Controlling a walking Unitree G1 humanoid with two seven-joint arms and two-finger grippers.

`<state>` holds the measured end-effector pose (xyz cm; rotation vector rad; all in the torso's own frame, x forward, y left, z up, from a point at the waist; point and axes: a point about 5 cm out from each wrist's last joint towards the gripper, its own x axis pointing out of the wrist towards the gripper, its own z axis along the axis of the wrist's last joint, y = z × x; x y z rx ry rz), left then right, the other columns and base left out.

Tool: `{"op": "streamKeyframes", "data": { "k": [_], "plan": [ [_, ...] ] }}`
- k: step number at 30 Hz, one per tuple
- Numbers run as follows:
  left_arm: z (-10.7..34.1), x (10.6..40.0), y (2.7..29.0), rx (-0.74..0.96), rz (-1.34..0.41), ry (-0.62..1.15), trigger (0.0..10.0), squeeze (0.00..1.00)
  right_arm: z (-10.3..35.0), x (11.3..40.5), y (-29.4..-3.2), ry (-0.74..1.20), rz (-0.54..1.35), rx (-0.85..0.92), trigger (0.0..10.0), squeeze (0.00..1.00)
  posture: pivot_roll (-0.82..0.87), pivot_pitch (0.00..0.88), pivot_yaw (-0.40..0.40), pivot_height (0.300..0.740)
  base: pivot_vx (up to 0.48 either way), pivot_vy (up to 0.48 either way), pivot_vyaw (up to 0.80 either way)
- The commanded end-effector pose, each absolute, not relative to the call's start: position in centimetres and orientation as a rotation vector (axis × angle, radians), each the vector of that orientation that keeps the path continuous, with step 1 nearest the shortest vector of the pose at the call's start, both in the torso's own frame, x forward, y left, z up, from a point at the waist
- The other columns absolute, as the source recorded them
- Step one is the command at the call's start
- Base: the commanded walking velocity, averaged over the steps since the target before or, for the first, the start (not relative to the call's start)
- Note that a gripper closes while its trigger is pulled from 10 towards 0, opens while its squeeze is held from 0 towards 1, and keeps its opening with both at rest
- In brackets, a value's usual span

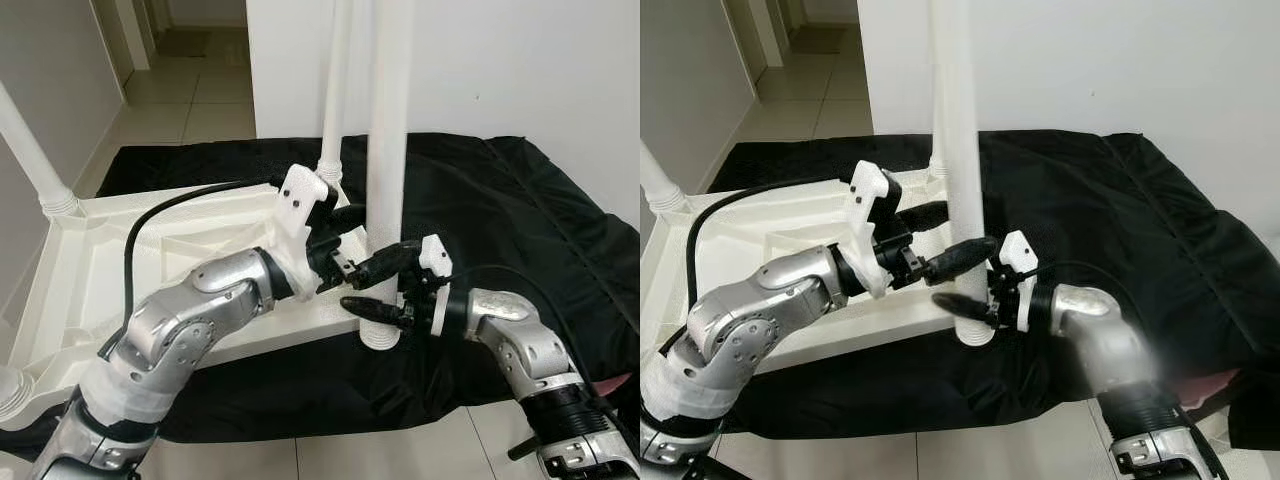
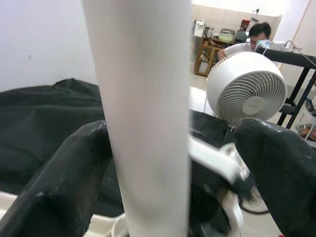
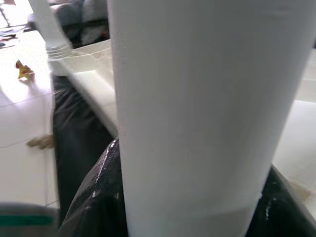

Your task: Building children table

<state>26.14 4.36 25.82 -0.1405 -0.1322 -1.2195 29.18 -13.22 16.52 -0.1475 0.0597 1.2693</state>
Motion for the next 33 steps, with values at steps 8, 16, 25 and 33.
{"op": "streamKeyframes", "data": {
  "k": [8, 16, 25, 33],
  "plan": [
    [27.7, 25.6, 4.6, -0.184, -1.618, -0.176, 10.0, 0.0, 15.7, 27.9, -12.2, 0.093, 1.357, -0.158, 10.0, 0.0, -0.04, 0.0, 0.013, 0.74, 0.0, 0.0, 0.0],
    [28.4, 25.7, 5.0, -0.257, -1.648, -0.15, 0.0, 0.0, 15.6, 27.9, -12.3, 0.097, 1.347, -0.159, 10.0, 0.0, -0.04, 0.0, 0.022, 0.74, 0.0, 0.0, 0.0],
    [28.6, 25.6, 5.4, -0.243, -1.668, -0.135, 0.0, 0.0, 15.6, 27.9, -12.6, 0.1, 1.328, -0.151, 10.0, 0.0, -0.03, 0.0, 0.026, 0.74, 0.0, 0.0, 0.0],
    [28.9, 25.8, 5.4, -0.122, -1.598, -0.141, 10.0, 0.0, 16.3, 28.8, -12.9, 0.084, 1.265, -0.109, 10.0, 1.0, -0.02, 0.0, 0.026, 0.74, 0.0, 0.0, 0.0]
  ]
}}
